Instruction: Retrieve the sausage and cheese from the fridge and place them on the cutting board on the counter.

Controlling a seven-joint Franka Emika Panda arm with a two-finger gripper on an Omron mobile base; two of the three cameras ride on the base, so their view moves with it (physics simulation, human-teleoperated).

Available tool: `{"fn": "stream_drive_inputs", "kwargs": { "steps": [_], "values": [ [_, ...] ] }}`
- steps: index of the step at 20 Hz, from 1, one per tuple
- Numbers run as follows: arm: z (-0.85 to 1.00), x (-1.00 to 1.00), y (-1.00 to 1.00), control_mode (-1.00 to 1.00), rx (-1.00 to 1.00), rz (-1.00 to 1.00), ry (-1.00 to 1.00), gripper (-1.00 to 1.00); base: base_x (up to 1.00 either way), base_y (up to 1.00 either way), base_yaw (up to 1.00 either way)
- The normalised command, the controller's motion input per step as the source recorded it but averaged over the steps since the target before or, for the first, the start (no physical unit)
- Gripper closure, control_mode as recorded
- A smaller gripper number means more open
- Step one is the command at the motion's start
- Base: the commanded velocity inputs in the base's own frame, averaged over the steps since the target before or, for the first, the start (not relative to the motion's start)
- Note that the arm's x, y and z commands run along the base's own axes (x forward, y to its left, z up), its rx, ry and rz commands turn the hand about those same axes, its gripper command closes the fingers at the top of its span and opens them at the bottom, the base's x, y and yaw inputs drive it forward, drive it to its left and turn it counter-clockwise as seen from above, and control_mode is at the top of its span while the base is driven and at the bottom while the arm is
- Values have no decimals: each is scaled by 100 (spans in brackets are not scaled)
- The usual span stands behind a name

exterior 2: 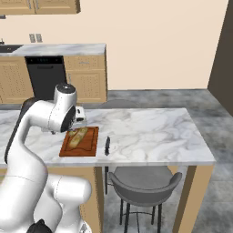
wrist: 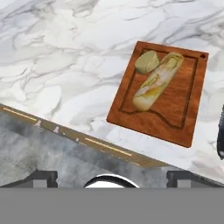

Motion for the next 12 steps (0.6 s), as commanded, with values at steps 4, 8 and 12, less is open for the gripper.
{"fn": "stream_drive_inputs", "kwargs": {
  "steps": [4,8,12],
  "values": [
    [-4,-94,-22,-100,-7,0,28,-100,0,0,0],
    [-8,-18,0,100,-2,0,4,-100,-31,0,0],
    [0,0,0,100,0,0,0,-100,-100,31,3]
  ]
}}
